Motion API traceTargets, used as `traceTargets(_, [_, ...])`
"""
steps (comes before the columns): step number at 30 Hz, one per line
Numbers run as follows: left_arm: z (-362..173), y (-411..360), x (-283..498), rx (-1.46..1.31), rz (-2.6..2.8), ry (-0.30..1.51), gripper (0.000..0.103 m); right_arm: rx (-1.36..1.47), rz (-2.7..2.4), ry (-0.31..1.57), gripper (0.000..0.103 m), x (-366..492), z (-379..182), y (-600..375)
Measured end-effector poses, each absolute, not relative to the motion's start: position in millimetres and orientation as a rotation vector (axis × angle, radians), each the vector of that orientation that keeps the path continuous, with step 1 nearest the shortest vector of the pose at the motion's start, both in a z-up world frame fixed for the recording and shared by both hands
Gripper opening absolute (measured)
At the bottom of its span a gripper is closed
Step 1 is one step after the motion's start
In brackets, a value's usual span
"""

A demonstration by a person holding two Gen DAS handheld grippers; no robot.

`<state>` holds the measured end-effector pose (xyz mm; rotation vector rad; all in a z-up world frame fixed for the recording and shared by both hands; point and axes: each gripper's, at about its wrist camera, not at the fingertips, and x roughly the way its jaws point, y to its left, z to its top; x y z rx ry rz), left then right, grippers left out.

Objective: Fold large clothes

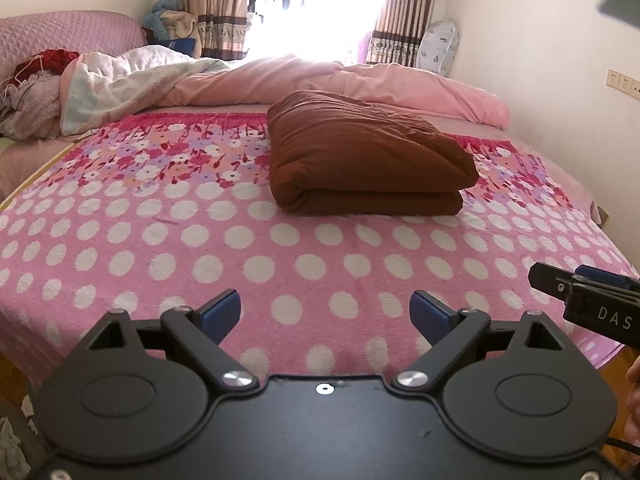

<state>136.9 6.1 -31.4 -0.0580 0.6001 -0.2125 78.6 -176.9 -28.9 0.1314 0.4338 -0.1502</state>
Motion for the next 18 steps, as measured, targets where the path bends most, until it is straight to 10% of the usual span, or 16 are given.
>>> traceTargets(18, [-27.7,3.0,132.1,-0.037,-0.221,0.583,0.094,0.131,-0.148,0.433,0.079,78.4,-28.8,-176.4])
